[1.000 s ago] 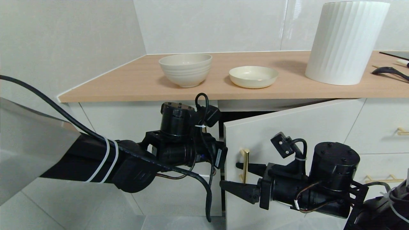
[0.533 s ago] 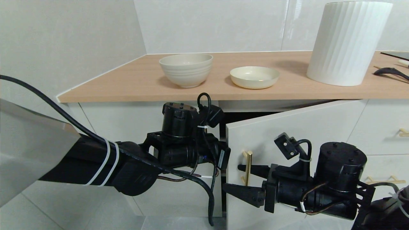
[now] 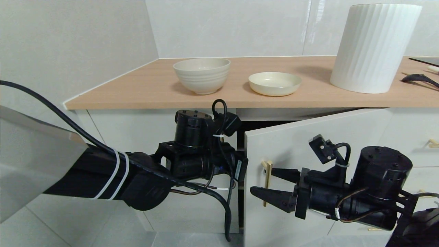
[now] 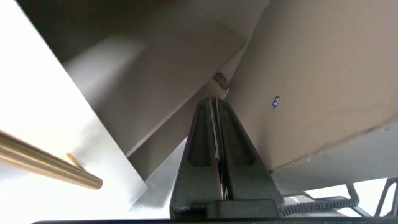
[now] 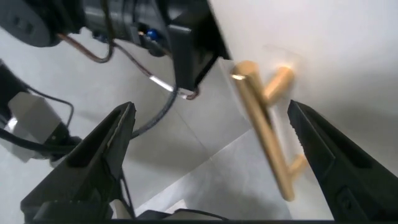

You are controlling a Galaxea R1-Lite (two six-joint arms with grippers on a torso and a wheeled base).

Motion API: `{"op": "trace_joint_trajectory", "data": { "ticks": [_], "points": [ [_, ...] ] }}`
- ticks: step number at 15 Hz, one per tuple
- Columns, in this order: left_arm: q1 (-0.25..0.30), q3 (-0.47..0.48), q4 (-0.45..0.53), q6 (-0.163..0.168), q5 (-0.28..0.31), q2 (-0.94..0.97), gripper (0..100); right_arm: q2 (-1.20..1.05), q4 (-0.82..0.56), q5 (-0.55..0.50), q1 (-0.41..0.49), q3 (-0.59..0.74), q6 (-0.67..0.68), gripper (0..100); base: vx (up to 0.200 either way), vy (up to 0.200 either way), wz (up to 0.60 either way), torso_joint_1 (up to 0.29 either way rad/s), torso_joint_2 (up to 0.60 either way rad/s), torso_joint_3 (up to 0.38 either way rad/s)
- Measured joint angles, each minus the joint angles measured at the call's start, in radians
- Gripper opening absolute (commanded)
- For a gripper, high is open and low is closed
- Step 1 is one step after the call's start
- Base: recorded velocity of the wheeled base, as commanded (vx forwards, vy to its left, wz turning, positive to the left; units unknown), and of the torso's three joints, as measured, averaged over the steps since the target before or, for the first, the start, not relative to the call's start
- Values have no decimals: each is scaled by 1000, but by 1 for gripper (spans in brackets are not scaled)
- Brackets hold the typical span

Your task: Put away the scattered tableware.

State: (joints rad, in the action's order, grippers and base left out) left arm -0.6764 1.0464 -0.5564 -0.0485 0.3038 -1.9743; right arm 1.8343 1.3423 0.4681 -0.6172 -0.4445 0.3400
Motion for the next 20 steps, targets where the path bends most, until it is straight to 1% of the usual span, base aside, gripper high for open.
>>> {"op": "trace_joint_trajectory", "data": {
  "ticks": [2,4,6,8,9,10,12,13,15,16,20],
  "points": [
    [-4,0,-2,0,-3,0,0,-8,-2,-1,45,27,-23,100,0,0,0,0,0,0],
    [-8,-1,0,0,-1,0,0,-34,-3,-16,94,83,-54,100,0,0,0,0,0,0],
    [-12,-2,0,-1,11,1,0,-69,-7,-76,135,167,-121,100,0,0,0,0,0,0],
    [-11,-2,-1,0,13,1,0,-97,-9,-284,160,246,-223,100,0,0,0,0,0,0],
    [-11,1,-2,0,10,1,0,-115,-9,-419,161,277,-259,100,0,0,0,0,0,0],
    [-14,2,-1,0,9,1,0,-142,-10,-481,160,302,-279,100,0,0,0,0,0,0],
    [-18,0,-1,-1,6,2,0,-210,-31,-498,154,361,-294,100,0,0,0,0,0,0],
    [-18,-2,-1,-1,6,2,0,-249,-70,-501,151,390,-295,100,0,0,0,0,0,0],
    [-20,-4,-1,-1,4,3,0,-334,-246,-528,133,415,-295,100,0,0,0,0,0,0],
    [-24,-4,0,-1,3,3,0,-372,-288,-548,126,416,-296,100,0,0,0,0,0,0],
    [-29,-9,0,-1,3,3,0,-471,-314,-562,105,426,-296,100,0,0,0,0,0,0]
  ]
}}
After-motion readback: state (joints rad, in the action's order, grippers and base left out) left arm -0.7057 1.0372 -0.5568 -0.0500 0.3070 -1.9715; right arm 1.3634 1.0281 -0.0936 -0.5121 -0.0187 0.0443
